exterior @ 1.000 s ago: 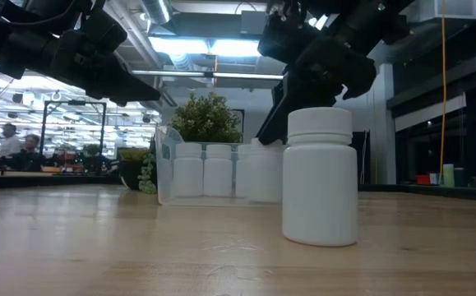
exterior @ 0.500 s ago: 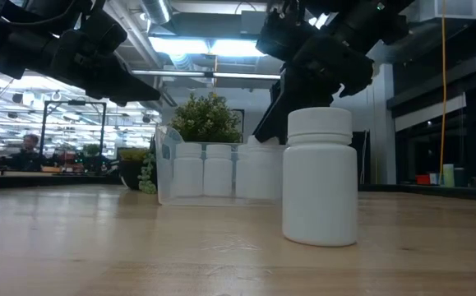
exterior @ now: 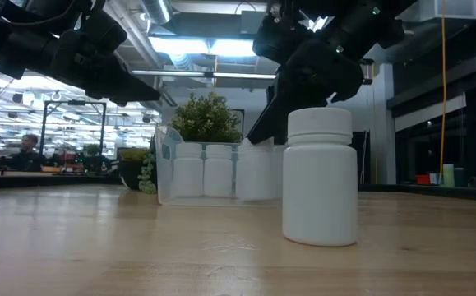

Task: Pick and place pill bottles into a basket
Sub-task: Put the top pill bottle into the bin

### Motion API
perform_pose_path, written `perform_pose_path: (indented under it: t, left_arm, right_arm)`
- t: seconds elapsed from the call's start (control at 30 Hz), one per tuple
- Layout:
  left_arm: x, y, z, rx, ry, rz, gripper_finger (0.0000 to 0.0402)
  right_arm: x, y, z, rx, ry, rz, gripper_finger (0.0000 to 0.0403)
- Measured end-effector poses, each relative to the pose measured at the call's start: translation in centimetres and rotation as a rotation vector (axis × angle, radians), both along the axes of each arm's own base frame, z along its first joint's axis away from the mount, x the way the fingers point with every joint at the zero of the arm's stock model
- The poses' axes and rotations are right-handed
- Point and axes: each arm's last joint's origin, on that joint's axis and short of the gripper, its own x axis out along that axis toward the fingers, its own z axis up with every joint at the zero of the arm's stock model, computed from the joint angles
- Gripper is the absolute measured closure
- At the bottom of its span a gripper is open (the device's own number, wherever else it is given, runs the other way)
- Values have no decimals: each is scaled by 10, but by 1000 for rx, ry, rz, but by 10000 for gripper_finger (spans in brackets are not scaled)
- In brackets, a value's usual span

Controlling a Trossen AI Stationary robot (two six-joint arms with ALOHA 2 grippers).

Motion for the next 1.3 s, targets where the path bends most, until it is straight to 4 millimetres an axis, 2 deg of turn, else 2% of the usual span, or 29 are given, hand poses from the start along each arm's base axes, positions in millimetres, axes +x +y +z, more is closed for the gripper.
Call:
perform_pose_path:
  t: [0.4, 0.9, 1.3]
  left_arm:
    - [0, 0, 0, -14, 3, 3, 394]
    - [0, 0, 0, -14, 3, 3, 398]
    - [0, 0, 0, -14, 3, 3, 398]
  right_arm:
    - [0, 0, 0, 7, 4, 2, 248]
    - [-2, 0, -5, 7, 34, 7, 171]
    - [0, 1, -1, 2, 29, 8, 166]
